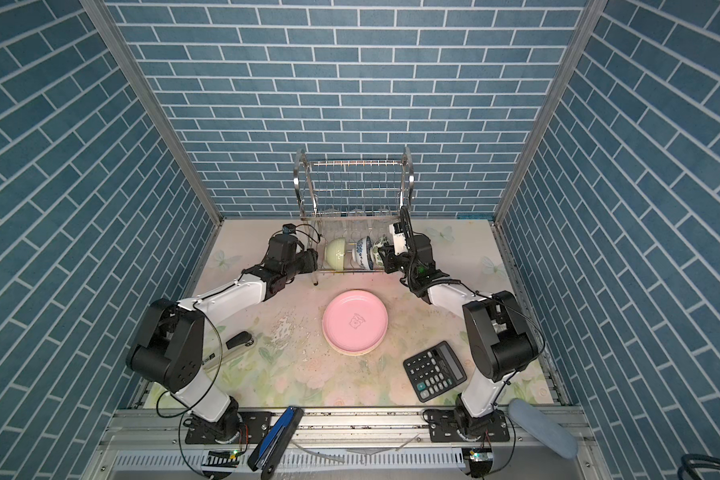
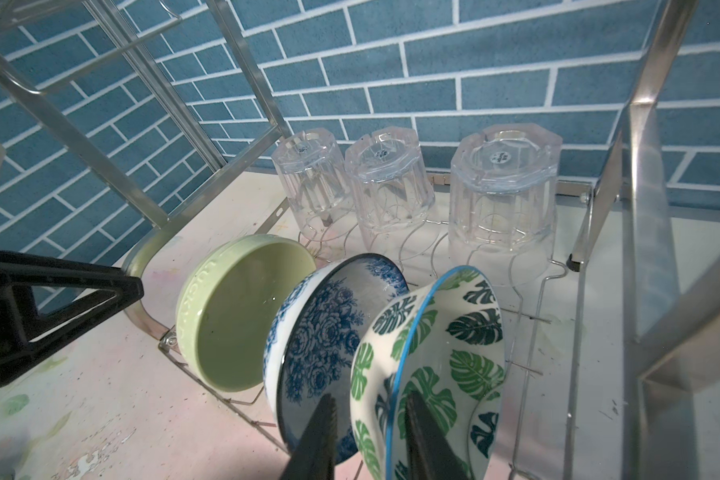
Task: Unload the mixed dishes from the dish rack
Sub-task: 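Reach the right gripper to the leaf-pattern bowl while the left gripper steadies the rack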
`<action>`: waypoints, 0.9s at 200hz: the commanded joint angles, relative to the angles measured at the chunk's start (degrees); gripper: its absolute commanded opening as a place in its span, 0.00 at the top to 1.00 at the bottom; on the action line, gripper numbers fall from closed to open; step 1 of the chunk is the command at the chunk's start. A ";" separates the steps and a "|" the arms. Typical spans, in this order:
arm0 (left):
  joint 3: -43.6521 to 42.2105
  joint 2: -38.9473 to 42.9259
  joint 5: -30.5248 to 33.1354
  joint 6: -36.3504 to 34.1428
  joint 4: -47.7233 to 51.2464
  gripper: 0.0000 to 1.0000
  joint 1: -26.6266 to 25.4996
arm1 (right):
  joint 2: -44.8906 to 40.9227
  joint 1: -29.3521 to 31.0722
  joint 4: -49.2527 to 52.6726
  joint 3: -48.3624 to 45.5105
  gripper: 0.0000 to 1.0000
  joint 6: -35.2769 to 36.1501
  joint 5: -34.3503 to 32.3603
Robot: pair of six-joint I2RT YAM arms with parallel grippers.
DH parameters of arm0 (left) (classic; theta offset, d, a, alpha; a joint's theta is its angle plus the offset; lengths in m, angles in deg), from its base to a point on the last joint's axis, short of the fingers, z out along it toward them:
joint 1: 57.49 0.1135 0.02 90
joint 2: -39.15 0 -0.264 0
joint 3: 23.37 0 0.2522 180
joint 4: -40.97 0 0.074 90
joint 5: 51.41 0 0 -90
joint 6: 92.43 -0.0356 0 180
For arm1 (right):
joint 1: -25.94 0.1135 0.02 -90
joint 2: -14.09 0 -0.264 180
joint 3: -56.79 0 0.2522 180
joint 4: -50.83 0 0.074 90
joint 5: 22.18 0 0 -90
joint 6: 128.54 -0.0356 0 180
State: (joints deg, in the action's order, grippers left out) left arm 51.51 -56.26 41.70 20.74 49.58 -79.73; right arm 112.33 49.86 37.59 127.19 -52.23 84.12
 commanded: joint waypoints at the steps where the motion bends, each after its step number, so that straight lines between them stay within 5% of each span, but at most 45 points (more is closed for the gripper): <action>1: 2.06 -1.40 -0.92 -0.97 -0.87 0.39 0.38 | 1.29 -0.29 -2.34 3.07 0.70 -1.48 1.21; 83: 3.29 -3.50 -1.36 -1.25 -1.12 0.51 0.49 | 4.12 -0.46 -2.98 5.06 0.75 -2.39 0.38; 180: 4.00 -4.95 -1.53 -1.11 -1.36 0.54 0.48 | 8.49 -1.06 -4.62 6.81 0.76 -7.05 2.02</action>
State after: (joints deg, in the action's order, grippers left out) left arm 54.11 -60.02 40.59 20.00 49.12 -79.54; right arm 118.84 49.53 34.09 131.01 -55.36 85.03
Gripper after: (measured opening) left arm 0.458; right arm 0.241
